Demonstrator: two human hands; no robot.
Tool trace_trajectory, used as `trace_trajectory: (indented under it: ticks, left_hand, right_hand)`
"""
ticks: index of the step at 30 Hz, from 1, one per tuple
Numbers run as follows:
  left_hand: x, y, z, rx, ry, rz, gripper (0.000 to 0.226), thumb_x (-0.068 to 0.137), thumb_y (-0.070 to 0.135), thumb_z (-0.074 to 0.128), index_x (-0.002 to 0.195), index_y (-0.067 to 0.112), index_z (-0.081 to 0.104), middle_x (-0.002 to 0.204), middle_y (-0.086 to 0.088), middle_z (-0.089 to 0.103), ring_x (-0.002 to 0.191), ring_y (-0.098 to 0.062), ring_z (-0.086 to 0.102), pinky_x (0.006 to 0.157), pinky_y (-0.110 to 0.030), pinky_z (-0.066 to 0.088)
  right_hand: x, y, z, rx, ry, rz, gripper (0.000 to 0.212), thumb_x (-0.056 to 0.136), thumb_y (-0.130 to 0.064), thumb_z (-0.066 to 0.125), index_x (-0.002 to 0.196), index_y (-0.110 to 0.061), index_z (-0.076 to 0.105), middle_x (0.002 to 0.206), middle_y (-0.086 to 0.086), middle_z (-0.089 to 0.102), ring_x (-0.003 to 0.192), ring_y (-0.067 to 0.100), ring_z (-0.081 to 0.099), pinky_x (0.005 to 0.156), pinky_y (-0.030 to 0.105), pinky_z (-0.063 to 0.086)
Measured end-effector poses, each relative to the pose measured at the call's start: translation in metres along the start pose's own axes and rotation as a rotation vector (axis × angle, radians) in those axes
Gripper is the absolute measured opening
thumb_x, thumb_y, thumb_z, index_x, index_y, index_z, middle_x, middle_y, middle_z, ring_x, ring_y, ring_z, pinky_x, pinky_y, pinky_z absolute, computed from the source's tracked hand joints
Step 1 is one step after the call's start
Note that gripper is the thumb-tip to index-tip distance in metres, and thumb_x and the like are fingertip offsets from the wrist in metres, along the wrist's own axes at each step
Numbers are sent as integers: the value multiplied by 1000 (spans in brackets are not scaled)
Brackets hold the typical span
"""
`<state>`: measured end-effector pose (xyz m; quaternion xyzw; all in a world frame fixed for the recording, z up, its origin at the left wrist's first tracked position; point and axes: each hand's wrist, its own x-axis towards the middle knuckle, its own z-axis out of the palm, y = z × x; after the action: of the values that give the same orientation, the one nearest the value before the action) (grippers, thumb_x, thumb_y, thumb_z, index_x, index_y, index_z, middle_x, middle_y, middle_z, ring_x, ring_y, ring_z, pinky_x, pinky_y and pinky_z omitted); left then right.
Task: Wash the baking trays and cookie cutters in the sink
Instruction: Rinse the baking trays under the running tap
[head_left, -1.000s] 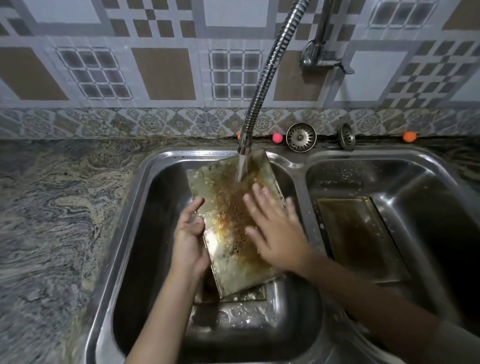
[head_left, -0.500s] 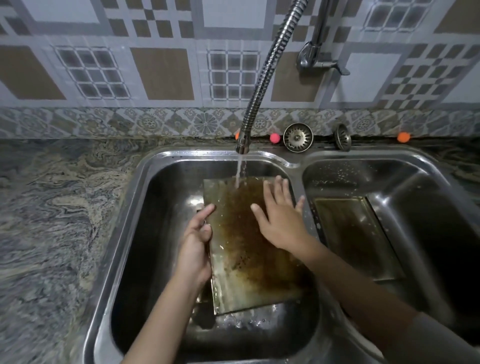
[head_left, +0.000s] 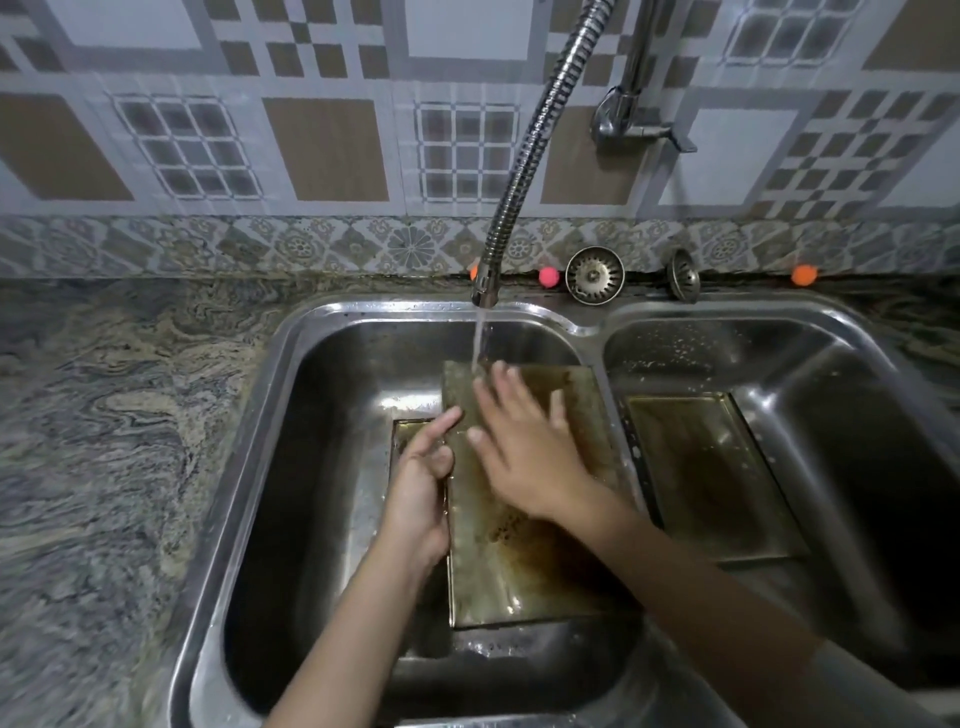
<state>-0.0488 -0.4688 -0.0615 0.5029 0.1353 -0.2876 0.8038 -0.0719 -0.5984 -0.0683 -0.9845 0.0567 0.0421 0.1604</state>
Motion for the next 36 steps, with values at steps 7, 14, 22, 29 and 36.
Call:
trace_trajectory:
  ticks: [7,14,22,29,36]
  left_hand:
    - [9,22,-36,-134,131,26,47,92,-4,30,112,21,65,107,-10,67,90,-25,64,71,-40,52]
    - [17,17,-30,-103,175,90,46,92,-3,28,111,19,64,115,-10,63,102,-28,59,81,-41,51]
    - [29,10,-24,-8,50,143,38,98,15,32,120,14,63,121,-11,63,120,-31,54,106,-50,38]
    - [60,-22,-62,575,194,108,23,94,19,55,116,21,61,123,-5,59,112,-23,55,103,-44,42]
    - [84,-62,-86,876,258,-70,23,82,0,59,96,16,65,102,-9,65,101,-29,59,92,-35,48]
  right_hand:
    - [-42,44,16,113,86,-2,60,93,-61,19,148,-46,1,160,-5,-15,147,16,-14,117,53,-4]
    - [-48,36,-21,1404,122,285,45,89,-43,58,133,-47,49,143,-10,49,131,8,45,114,43,30]
    - [-66,27,-52,1698,120,261,46,99,-14,43,137,-39,47,128,-4,63,111,21,65,80,36,58]
    - [-91,60,-122,1498,477,258,53,96,-9,47,139,-40,43,128,-3,63,111,19,64,93,43,53]
    - [-93,112,-117,623,419,501,68,97,-13,50,147,-47,20,152,-6,36,105,10,55,88,32,51]
